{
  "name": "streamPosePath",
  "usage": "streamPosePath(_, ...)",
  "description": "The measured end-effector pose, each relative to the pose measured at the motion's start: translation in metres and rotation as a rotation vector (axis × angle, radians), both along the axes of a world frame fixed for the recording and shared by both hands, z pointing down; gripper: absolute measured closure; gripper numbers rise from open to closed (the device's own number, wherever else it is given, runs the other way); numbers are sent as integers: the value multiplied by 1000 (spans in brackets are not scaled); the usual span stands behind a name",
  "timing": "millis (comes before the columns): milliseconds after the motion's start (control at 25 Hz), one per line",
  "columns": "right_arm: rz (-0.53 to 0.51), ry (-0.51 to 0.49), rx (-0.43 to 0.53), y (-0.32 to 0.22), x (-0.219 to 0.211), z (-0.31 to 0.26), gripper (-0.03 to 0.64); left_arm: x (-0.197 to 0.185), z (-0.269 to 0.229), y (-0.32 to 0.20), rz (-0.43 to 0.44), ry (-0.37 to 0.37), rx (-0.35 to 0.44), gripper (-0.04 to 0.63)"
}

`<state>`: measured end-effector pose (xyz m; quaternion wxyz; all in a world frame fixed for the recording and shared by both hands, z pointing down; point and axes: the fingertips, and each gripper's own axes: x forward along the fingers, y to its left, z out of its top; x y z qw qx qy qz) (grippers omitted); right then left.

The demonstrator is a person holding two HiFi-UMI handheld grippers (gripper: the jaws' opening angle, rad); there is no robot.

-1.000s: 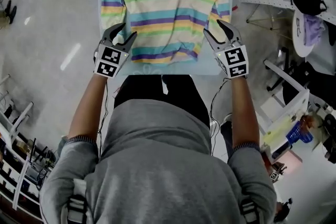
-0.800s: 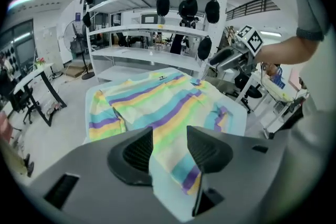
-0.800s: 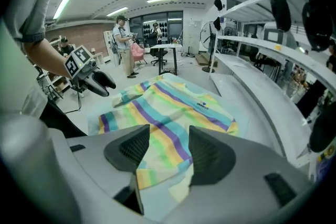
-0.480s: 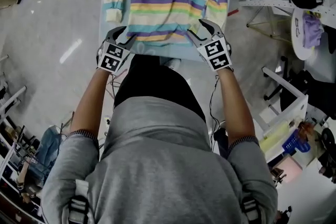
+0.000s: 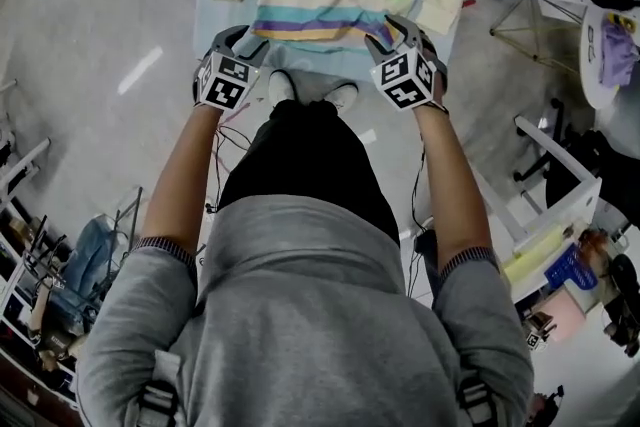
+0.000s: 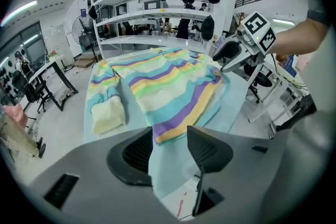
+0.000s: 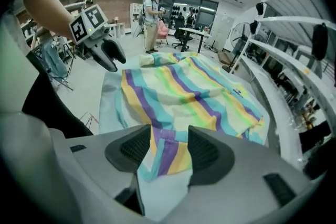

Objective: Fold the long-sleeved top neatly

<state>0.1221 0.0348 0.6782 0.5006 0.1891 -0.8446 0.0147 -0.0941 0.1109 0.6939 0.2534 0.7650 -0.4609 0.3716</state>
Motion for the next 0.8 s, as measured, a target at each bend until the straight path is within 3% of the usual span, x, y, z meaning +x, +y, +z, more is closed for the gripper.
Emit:
streamPosePath(160, 12, 74, 72, -8, 4, 12, 432, -4, 16, 2, 39, -28, -6, 365)
streamPosePath(240, 31, 100, 99, -10, 8, 13, 507, -6, 22, 1, 50, -38, -2, 366)
streamPosePath(360, 85, 87, 116, -12, 13, 6, 532, -9, 29, -3, 55, -38, 0, 371)
streamPosePath(600, 245, 13, 112, -11, 43, -22, 555, -8, 30, -16, 96, -54, 46, 555)
streamPosePath(800, 374, -23, 109, -6, 85, -34, 570, -25, 13, -17, 50, -43, 85, 562)
